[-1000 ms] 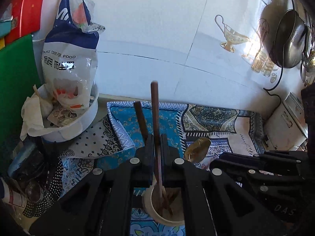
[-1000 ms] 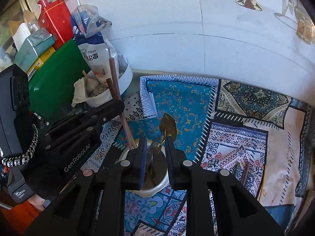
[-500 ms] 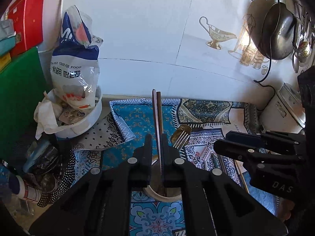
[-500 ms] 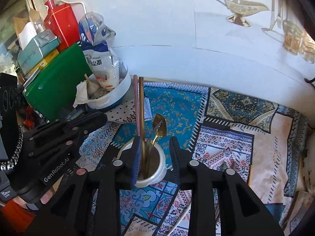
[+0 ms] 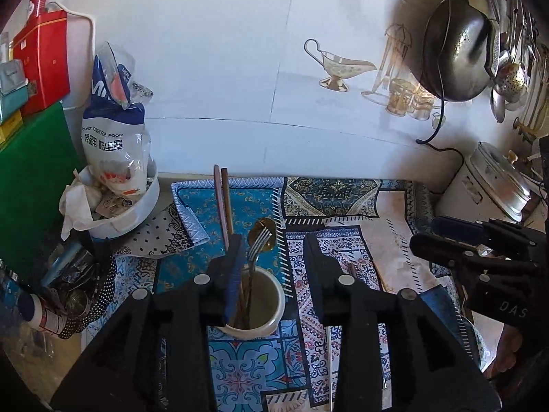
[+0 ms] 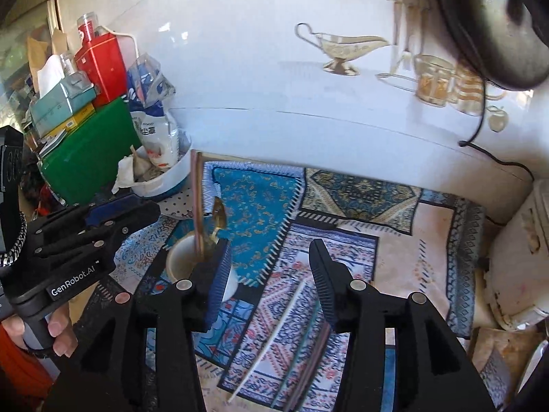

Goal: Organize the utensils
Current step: 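Grasp white chopstick with left tool while right tool grasps wooden chopstick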

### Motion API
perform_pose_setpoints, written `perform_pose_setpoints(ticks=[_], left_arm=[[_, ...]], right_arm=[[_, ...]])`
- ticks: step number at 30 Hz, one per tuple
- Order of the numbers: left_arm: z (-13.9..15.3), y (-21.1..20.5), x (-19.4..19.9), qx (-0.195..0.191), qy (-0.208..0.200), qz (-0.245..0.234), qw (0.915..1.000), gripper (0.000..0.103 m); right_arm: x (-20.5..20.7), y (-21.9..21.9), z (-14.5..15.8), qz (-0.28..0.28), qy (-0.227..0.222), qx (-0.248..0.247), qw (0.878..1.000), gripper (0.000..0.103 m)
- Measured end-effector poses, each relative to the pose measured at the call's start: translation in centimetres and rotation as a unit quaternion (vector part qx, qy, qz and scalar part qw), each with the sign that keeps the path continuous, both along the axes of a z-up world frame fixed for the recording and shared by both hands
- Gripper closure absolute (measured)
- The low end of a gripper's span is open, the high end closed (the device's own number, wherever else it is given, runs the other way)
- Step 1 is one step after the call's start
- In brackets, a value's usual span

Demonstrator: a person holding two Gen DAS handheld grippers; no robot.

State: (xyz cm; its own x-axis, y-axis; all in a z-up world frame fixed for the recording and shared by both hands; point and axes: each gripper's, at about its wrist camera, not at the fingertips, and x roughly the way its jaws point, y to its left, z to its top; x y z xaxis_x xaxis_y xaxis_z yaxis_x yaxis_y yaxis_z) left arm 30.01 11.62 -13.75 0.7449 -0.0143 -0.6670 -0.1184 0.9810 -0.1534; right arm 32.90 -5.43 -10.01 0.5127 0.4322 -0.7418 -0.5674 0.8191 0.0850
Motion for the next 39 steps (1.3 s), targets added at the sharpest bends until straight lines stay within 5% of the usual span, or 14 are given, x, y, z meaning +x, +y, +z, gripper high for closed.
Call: perform_pose_setpoints(ticks=[14,24,31,36,39], left_arm=[[-4.7,-7.8,1.6,-0.004,0.074,-0.054,0.9958,0.065],[-13.6,-11.1,4.1,0.016,0.19,-0.081,0.9783,0.065],[-17.4,-11.1,5.4,0.032,0.234,-0.08,0.9683,0.065],[-18.5,-11.0,6.3,0.039,0.246,-0.083,0.9649,0.079],[-18.9,-11.1,6.9,0.03,0.254,-0.092,0.9622,0.087]], right_arm=[[1.8,-9.6,-3.6,-0.062,0.04,-0.031,0.997,0.058],[3.2,-12.8,-10.4,-0.084,0.119,-0.068,0.987,0.058],[4.0,-13.2,-15.7,-0.082,0.195,-0.073,0.975,0.058],[4.9,-12.5,-17.4,-0.077,0.22,-0.069,0.97,0.058],[5.2,-11.6,-17.9,-0.068,0.218,-0.078,0.97,0.068]])
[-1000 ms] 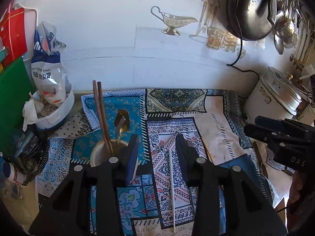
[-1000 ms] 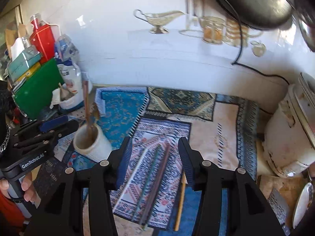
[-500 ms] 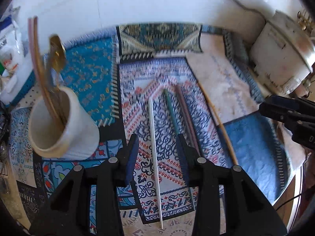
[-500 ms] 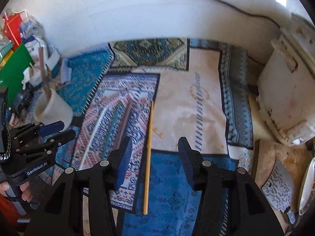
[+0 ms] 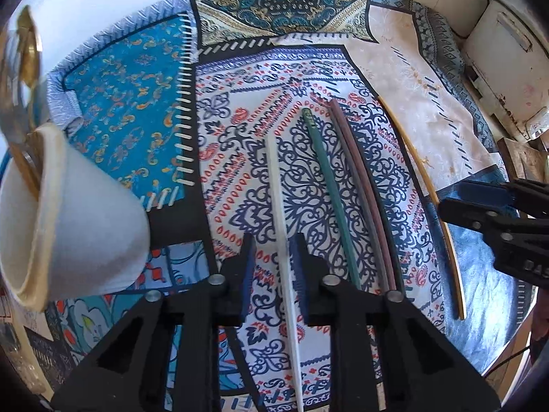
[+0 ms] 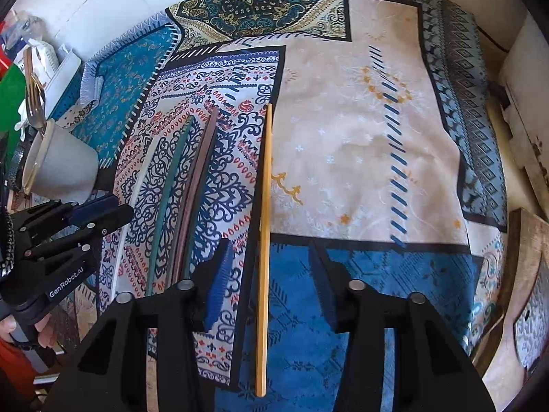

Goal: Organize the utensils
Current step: 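Grasp white chopstick with left tool while right tool grasps wooden chopstick, then carry white chopstick with left tool while right tool carries wooden chopstick to cup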

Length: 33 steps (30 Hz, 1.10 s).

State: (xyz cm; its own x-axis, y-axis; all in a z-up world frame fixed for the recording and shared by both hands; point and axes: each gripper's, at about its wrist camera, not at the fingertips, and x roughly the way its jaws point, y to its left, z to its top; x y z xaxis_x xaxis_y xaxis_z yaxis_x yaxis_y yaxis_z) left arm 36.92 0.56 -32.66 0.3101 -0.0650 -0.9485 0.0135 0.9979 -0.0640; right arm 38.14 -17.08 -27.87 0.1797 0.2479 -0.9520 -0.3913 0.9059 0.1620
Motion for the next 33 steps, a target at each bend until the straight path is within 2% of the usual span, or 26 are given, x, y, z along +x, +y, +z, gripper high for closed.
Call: perform_pose_setpoints(ticks=[2,4,9,11,13,20,27,33], left_arm=[[-0.2,-0.2,0.3,-0.001,-0.001,-0.003,1.0,0.089],[-0.3,-0.4,0.6,-0.002,0.0,-0.007,1.0,0.089],[-0.3,-0.5,1.0,-0.01,-0.001,-0.009,0.9999,0.089],[-0.3,-0.4,1.2,-0.013,0.001,-0.008,0.9999,0.091],[-0.4,-0.4,1.4,-0.011,0.005,-0.009,0.9999,0.099],[-0.5,-0.3,2.0,-0.025,0.019,-0.015,0.9994,0.099],[-0.1,-0.4,0.3,-0.031,0.017,-0.011,0.9993,0.099],[1.9,-0.2,-1.5,-0.046,-0.006,0.001,0.9989,0.099]], right_arm=[[0.3,0.6,-0.3,0.01,0.003,-0.006,1.0,0.078],[0.7,1.1,-0.7,0.012,0.003,-0.012,1.0,0.084],[1.3,1.5,-1.1,0.005,-0.002,-0.015,1.0,0.091],[1.4,1.7,-1.2,0.008,-0.006,-0.02,1.0,0.094],[1.4,2.0,-1.2,0.013,-0.008,-0.021,1.0,0.096],[2.1,2.0,-1.3,0.01,0.019,0.0,1.0,0.097],[0.7,0.2,1.3,0.002,-0.007,0.026,1.0,0.097],[-0.5,0.5,3.5,0.006,-0.039,0.035,0.999,0.097]])
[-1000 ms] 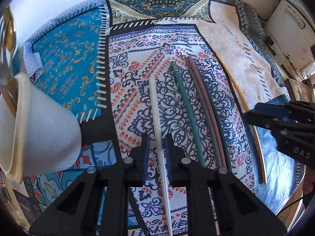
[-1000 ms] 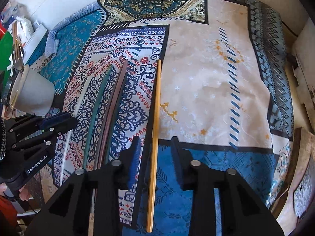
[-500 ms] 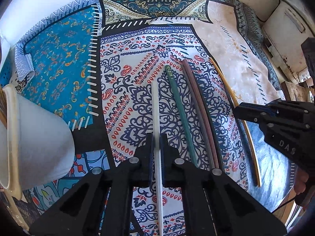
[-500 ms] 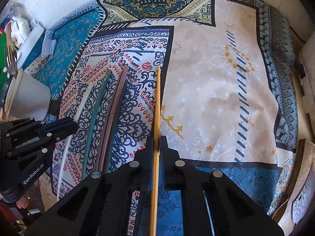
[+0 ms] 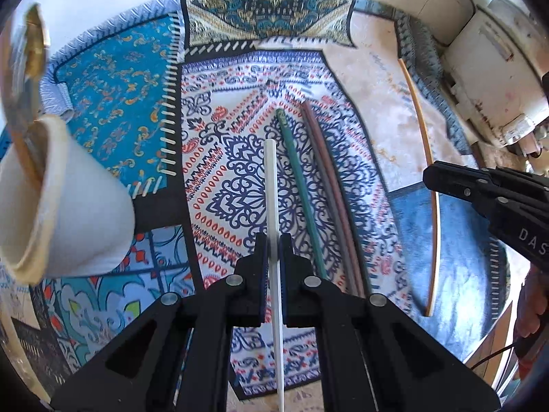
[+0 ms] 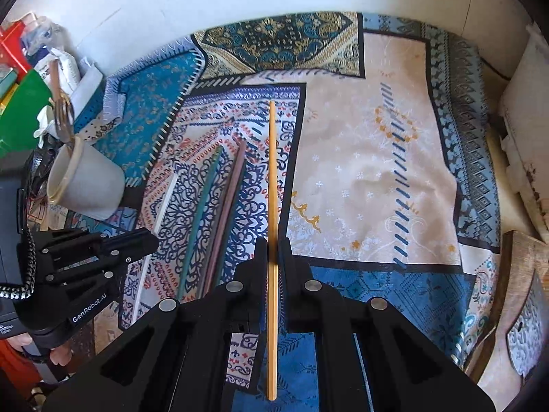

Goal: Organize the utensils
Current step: 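Carry white chopstick with left tool while right tool carries wooden chopstick to cup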

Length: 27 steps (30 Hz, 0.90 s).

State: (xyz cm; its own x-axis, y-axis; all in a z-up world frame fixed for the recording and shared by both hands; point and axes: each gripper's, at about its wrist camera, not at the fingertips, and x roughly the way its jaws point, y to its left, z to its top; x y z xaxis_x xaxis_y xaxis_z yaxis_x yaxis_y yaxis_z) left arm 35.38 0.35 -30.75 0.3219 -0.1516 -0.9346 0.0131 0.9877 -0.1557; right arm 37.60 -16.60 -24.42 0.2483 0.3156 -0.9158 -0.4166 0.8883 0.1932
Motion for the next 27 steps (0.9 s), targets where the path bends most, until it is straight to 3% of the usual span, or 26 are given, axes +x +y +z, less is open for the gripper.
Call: perform_pose_setpoints(ticks=[14,27], left_arm=[[8.8,1.0,-3.8,-0.023,-0.103,0.014,0.9943,0.099],[14.4,1.4,-6.4,-0.014,-0.181,0.022,0.9832,0.1]], right_arm=[[-3.1,1.2,5.3,0.013,-0.071,0.033,0.997,0.098],[-3.8,2.4,9.6,0.026,-0.122,0.064,0.99,0.098]])
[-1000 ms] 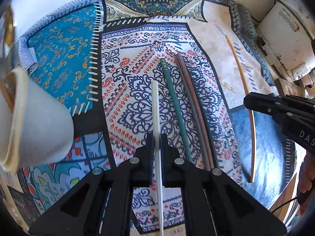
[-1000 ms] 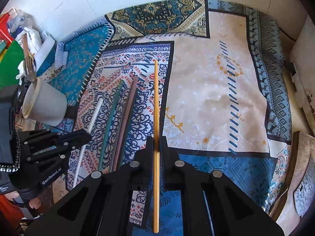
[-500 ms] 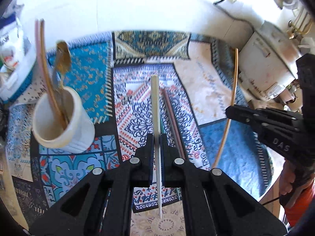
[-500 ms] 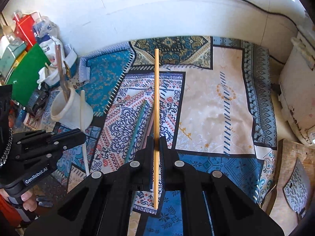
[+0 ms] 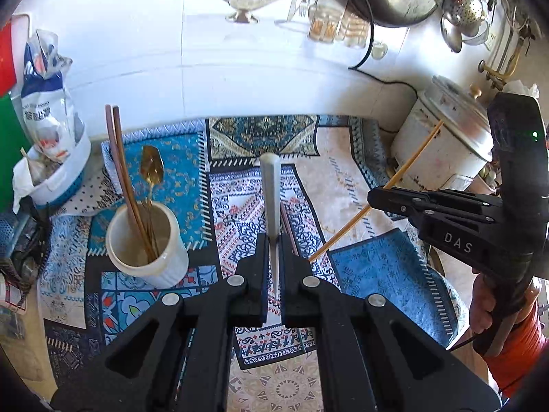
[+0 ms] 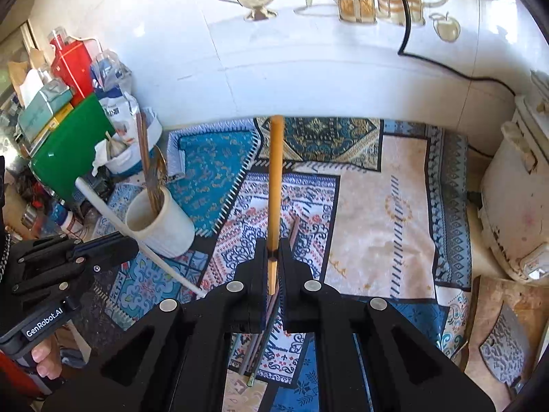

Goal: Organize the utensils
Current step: 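Carry white chopstick with left tool while right tool carries wooden chopstick to cup, then drop white chopstick into cup with left tool while right tool drops wooden chopstick in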

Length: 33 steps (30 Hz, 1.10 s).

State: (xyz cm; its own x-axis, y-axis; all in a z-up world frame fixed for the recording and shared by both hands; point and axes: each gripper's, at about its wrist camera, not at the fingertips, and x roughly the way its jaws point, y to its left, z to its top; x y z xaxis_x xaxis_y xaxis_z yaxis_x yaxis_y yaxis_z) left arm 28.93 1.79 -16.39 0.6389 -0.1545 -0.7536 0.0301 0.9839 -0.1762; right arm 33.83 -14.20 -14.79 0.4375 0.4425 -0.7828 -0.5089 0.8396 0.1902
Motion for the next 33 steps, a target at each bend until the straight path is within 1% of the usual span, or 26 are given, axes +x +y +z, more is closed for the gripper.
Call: perform_pose_setpoints(ticks=[7,13,20,27,33], left_arm=[[3.1,1.7,-1.0,-0.004,-0.042,0.021,0.9989,0.1],[5.7,3.7,-1.9,0.007,-0.078,0.041,0.996,0.1],[8.5,6.9,-3.0,0.014,-0.108,0.072,0.9914,0.1],[10.0,9.9,-3.8,0.02,-0.125,0.094,0.9875,0.1],[9.6,12.3,-3.7,0.02,-0.12,0.109,0.9866,0.1]], right_arm=[[-0.3,1.5,2.9,0.019,-0.032,0.015,0.999,0.098],[-0.6,3.6,5.3,0.042,-0.059,0.03,0.997,0.098],[-1.3,6.8,7.6,0.073,-0.082,0.051,0.993,0.098],[-1.9,10.3,8.4,0.104,-0.087,0.066,0.989,0.098],[-1.9,13.3,7.9,0.119,-0.077,0.066,0.988,0.098]])
